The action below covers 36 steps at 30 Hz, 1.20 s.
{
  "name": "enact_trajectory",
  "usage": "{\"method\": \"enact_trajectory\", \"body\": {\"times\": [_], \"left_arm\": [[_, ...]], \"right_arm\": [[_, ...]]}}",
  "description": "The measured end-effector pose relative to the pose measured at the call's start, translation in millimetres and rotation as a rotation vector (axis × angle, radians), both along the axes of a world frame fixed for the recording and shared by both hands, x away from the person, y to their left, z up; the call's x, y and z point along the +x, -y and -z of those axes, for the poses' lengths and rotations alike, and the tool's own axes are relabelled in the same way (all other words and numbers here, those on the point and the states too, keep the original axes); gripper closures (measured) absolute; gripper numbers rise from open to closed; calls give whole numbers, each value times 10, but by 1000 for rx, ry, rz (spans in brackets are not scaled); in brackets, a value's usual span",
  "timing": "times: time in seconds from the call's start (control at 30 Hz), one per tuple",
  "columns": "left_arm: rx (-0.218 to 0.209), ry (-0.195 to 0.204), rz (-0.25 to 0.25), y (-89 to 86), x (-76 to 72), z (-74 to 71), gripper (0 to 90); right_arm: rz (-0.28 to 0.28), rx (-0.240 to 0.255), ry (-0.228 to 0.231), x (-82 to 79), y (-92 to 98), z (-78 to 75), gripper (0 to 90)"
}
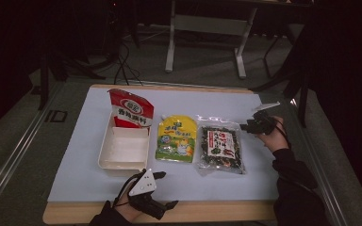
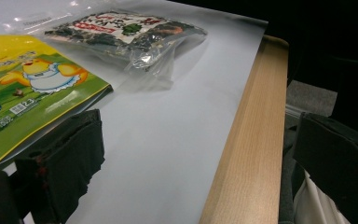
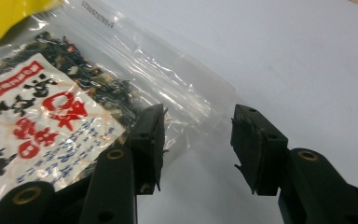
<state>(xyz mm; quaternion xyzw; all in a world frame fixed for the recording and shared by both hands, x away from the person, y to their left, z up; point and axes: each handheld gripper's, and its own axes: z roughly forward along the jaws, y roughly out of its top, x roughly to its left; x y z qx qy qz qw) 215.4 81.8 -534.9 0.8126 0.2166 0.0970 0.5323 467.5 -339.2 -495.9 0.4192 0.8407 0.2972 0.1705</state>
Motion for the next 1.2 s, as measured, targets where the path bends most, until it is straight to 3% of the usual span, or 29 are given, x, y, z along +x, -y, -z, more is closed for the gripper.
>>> {"method": "enact_trajectory", "body": {"times": [0.37,0.63,0.73,0.87,0.93,1.0,1.13,1.2], "left_arm": [[3,-1,-16,-30,-23,15,35],[10,0,-16,-37,-29,32,35],[12,1,-16,-38,-31,34,35],[14,3,-18,-41,-32,36,35],[14,3,-16,-41,-32,34,35],[15,4,-17,-38,-33,35,35],[16,3,-15,-36,-34,35,35],[16,3,-16,-35,-33,36,35]], "right_arm": [[1,-14,-21,200,-52,57,460],[5,-4,-76,387,-81,163,378],[-1,-4,-95,421,-83,214,389],[-8,-25,-107,425,-97,258,520],[-21,-12,-115,417,-99,260,601],[-20,-33,-113,411,-118,255,704],[-32,-72,-130,402,-149,277,820],[-37,-92,-115,387,-177,274,900]]}}
